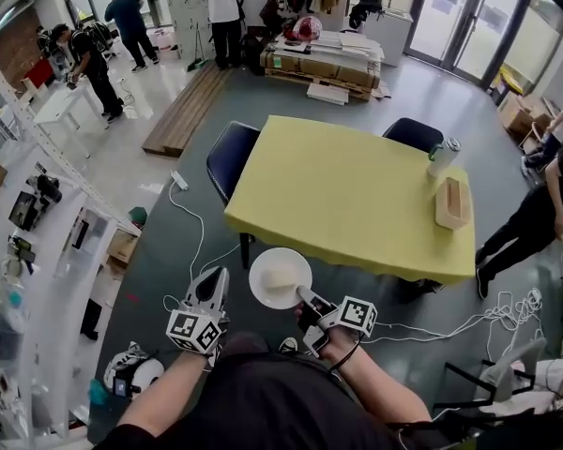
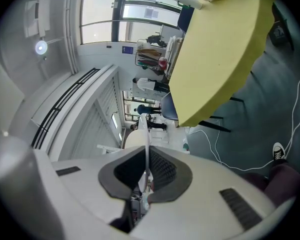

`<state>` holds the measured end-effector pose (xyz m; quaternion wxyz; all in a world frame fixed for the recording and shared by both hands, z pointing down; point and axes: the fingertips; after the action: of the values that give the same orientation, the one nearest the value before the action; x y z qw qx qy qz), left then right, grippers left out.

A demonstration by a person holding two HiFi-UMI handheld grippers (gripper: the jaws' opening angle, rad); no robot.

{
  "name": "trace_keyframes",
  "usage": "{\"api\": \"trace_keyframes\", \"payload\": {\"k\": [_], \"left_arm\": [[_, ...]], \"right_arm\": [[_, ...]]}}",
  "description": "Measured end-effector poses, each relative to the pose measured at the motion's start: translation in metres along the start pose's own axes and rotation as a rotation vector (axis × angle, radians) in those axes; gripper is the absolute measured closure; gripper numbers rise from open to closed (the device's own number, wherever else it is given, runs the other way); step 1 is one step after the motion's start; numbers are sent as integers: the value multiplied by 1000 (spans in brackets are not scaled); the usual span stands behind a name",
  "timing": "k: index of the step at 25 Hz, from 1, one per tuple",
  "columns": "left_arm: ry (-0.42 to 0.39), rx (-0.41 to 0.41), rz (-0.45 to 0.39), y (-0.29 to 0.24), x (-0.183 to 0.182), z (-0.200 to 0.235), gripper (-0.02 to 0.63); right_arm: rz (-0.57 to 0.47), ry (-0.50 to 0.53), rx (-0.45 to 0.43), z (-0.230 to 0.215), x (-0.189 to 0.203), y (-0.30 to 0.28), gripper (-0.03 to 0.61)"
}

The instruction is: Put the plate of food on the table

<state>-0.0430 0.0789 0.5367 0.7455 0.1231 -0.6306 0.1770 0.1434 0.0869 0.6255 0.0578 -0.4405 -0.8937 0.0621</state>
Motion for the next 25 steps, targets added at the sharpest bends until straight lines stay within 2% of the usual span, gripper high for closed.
{"api": "trace_keyframes", "payload": {"k": [11, 25], "left_arm": [[32, -9, -20, -53, -9, 44, 606], [38, 110, -15, -178, -47, 186, 606]], "right_arm": [[24, -10, 28, 0, -33, -58, 557], [-71, -27, 47, 25, -96, -210, 557]]}}
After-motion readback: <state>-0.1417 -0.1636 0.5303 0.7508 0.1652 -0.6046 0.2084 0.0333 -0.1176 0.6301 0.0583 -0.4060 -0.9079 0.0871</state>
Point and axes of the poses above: the fingertips, and each gripper's own axes: y backward along the fingers, z to its left, x out of its underside, and after that the axes turned 4 degrees about -y, right-handed
